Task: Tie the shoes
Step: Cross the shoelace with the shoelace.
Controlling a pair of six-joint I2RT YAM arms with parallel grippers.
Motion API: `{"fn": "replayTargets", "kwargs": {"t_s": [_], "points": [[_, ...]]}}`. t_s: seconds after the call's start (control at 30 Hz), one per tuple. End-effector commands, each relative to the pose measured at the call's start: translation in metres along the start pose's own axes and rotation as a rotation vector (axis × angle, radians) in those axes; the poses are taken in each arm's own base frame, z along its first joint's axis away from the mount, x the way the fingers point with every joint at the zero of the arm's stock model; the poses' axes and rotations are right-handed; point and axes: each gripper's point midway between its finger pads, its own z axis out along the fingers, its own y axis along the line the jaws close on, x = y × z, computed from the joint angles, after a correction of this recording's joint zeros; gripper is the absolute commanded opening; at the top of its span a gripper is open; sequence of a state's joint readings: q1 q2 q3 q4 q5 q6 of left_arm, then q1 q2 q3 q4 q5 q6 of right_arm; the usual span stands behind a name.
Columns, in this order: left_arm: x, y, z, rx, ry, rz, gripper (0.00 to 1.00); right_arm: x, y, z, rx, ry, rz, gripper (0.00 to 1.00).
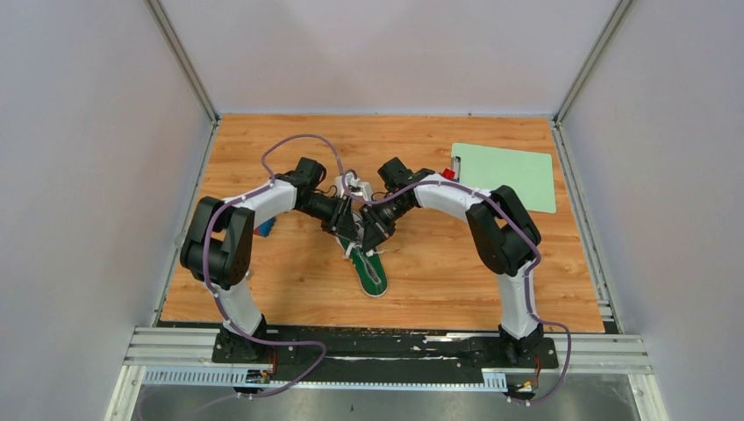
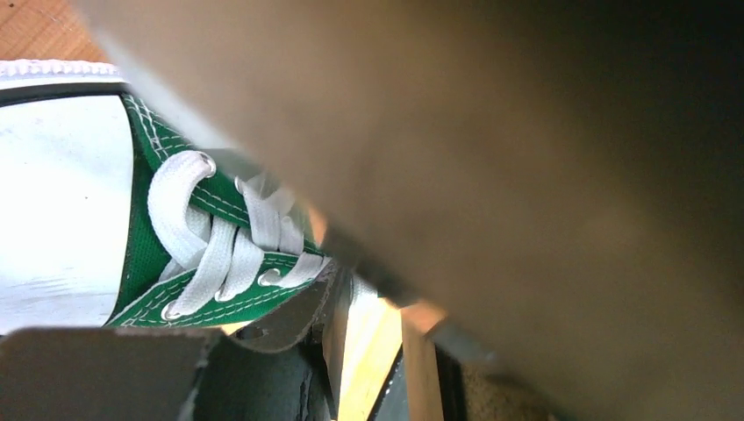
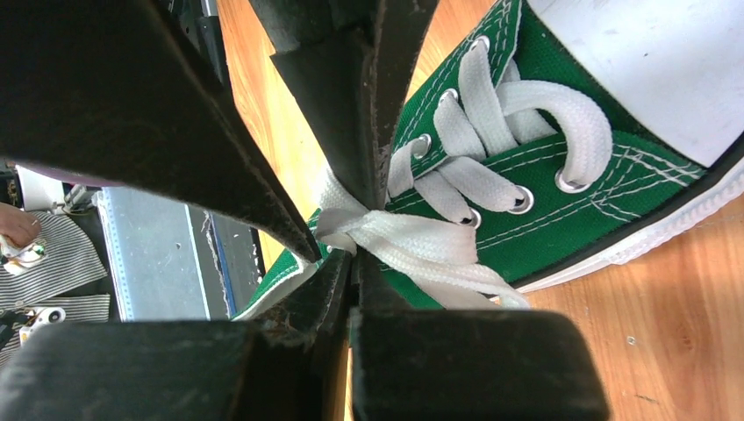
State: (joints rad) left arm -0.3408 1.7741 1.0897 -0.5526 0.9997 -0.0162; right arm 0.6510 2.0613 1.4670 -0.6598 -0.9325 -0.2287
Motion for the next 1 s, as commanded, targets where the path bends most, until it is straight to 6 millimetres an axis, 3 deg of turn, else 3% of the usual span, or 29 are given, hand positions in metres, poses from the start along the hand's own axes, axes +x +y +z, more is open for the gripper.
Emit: {"fn": "replayTargets", "kwargs": {"t_s": [0.0, 0.27, 0.53, 0.63, 0.7, 0.77, 0.97], "points": [[-0.011, -0.004, -0.001, -0.033, 0.002, 0.076, 0.35, -0.011, 0.001, 0.002, -0.01, -0.014, -0.028, 0.0], [-0.013, -0.001, 0.001, -0.033, 0.012, 0.069, 0.23, -0.009, 0.001, 0.002, -0.012, -0.008, -0.027, 0.0], [-0.008, -0.001, 0.003, -0.033, 0.033, 0.07, 0.3, -0.009, 0.001, 0.002, -0.015, -0.007, -0.019, 0.0], [-0.007, -0.001, 0.003, -0.031, 0.034, 0.07, 0.25, -0.01, 0.001, 0.002, -0.013, -0.009, -0.018, 0.0], [-0.007, -0.002, 0.003, -0.025, 0.035, 0.071, 0.12, -0.01, 0.001, 0.001, -0.009, -0.01, -0.015, 0.01], [-0.007, -0.001, 0.003, -0.026, 0.035, 0.07, 0.0, -0.009, 0.0, 0.001, -0.004, -0.009, -0.009, 0.03], [-0.01, -0.004, -0.001, -0.042, 0.024, 0.112, 0.0, -0.012, 0.005, -0.028, -0.024, -0.07, 0.011, 0.22]]}}
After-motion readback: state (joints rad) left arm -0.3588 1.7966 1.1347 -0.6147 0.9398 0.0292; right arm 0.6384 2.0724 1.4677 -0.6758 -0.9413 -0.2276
